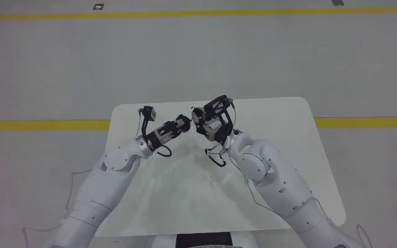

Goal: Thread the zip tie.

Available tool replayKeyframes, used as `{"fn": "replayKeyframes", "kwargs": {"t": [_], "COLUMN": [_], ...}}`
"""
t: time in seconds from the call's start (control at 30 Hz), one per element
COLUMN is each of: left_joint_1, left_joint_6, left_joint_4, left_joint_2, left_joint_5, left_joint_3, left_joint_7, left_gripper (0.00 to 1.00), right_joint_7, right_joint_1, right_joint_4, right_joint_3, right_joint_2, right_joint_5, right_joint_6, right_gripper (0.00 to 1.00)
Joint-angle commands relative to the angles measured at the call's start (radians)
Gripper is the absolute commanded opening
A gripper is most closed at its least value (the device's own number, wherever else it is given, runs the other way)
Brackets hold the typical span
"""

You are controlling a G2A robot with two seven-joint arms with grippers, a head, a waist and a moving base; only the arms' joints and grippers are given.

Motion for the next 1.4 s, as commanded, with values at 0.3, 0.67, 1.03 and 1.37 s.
{"fn": "replayKeyframes", "kwargs": {"t": [0.3, 0.67, 1.03, 1.37], "left_joint_1": [0.0, 0.0, 0.0, 0.0], "left_joint_6": [0.0, 0.0, 0.0, 0.0], "left_joint_4": [0.0, 0.0, 0.0, 0.0], "left_joint_2": [0.0, 0.0, 0.0, 0.0], "left_joint_5": [0.0, 0.0, 0.0, 0.0], "left_joint_3": [0.0, 0.0, 0.0, 0.0], "left_joint_7": [0.0, 0.0, 0.0, 0.0], "left_gripper": [0.0, 0.0, 0.0, 0.0], "right_joint_7": [0.002, -0.006, 0.01, 0.014], "right_joint_1": [-0.006, 0.003, 0.016, 0.009], "right_joint_4": [-0.007, 0.008, 0.026, 0.02], "right_joint_3": [0.008, 0.007, -0.001, 0.005], "right_joint_2": [-0.003, -0.009, -0.016, -0.019], "right_joint_5": [-0.01, -0.011, -0.019, -0.025], "right_joint_6": [-0.003, -0.006, -0.004, -0.004], "right_gripper": [0.0, 0.0, 0.0, 0.0]}}
